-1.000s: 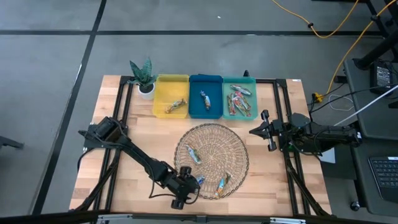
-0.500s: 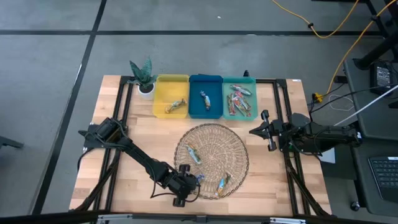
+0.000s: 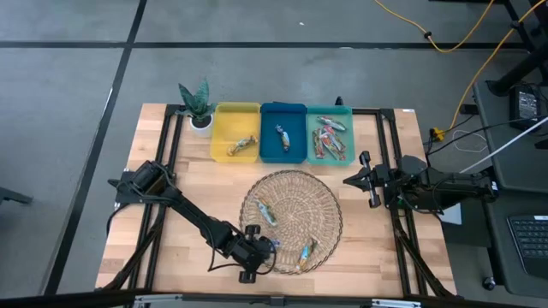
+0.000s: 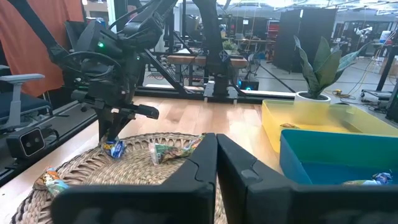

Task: Pick and place Granola Bars by type
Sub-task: Put the blue granola bar into the blue bin

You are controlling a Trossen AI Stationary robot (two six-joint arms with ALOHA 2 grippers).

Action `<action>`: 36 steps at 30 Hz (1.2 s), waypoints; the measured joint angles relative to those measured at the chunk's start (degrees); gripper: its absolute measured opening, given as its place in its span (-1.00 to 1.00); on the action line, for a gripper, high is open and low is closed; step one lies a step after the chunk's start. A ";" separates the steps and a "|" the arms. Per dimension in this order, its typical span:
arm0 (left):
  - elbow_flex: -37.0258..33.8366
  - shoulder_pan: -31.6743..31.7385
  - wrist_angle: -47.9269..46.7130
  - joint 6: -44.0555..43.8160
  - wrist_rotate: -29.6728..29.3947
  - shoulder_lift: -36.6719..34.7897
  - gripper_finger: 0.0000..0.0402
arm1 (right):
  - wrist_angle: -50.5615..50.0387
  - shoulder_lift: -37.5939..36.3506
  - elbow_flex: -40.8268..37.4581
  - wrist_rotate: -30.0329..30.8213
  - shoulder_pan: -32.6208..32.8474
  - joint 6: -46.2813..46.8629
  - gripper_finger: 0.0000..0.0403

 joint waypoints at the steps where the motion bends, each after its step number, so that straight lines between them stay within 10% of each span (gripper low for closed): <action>1: -0.04 -0.02 -0.20 -0.14 0.13 -0.32 -0.80 | -0.02 0.01 0.00 0.00 0.02 0.03 -0.93; 36: 0.01 0.59 -4.44 5.23 -16.26 -30.47 -0.83 | 0.00 -0.01 0.00 0.00 0.00 0.01 -0.93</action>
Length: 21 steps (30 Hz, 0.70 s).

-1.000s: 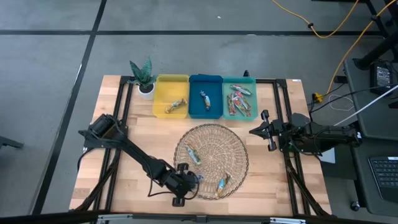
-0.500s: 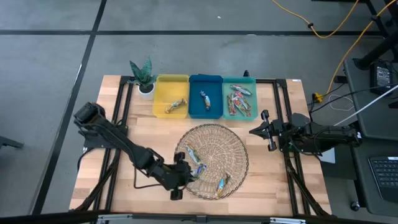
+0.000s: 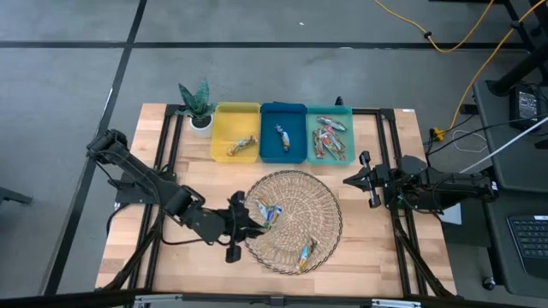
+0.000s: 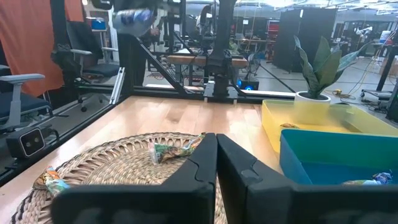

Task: Pick and place Granola Bars by type
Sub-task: Put the blue granola bar into the blue bin

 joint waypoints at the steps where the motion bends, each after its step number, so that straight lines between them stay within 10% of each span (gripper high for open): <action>1: 0.01 0.18 0.01 0.27 -0.22 -0.38 -0.82 | 0.00 0.02 -0.02 0.00 0.02 0.03 -0.93; 21: 3.38 12.32 -3.71 7.88 11.68 -1.38 -0.83 | 0.00 0.02 0.00 0.00 0.02 0.00 -0.93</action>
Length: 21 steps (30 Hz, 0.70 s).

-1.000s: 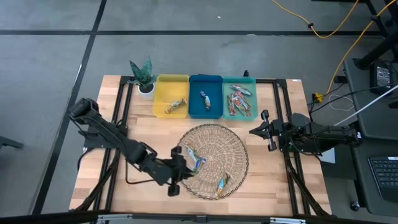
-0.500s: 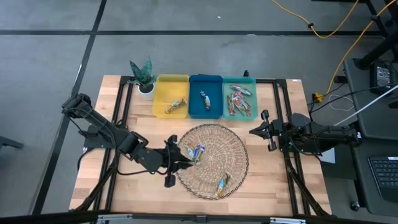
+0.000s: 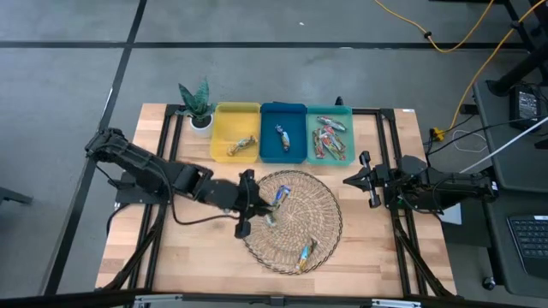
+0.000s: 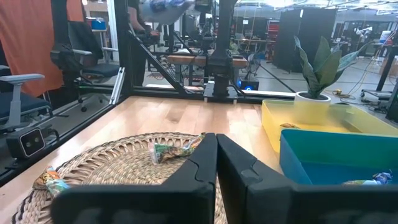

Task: Pick and place Granola Bars by type
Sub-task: Put the blue granola bar into the blue bin

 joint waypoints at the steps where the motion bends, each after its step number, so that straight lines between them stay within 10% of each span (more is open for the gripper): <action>1: 0.86 1.00 -1.21 0.85 0.79 0.00 -0.83 | -0.02 -0.01 0.00 -0.01 0.00 0.01 -0.93; 21: 10.35 24.41 -10.65 8.86 7.58 -0.04 -0.83 | -0.01 -0.01 0.00 0.00 -0.02 0.02 -0.93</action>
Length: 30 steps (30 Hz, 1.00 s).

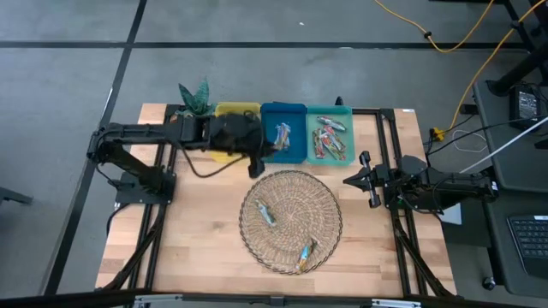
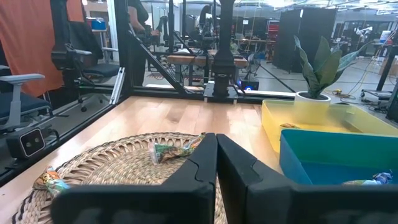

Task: Pick and place Granola Bars by type
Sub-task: Put the blue granola bar into the blue bin

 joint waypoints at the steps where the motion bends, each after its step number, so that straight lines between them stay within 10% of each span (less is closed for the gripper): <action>1: 0.00 1.25 -0.12 0.00 0.86 0.01 -0.83 | 0.00 0.01 0.00 0.00 0.02 -0.03 -0.93; 19: 0.92 15.27 -1.39 -2.09 10.02 1.05 -0.83 | 0.01 0.01 0.00 0.00 0.02 -0.09 -0.93; 30: 18.21 21.31 -14.69 9.47 10.32 11.23 -0.83 | -0.01 -0.01 -0.01 -0.01 0.01 -0.04 -0.93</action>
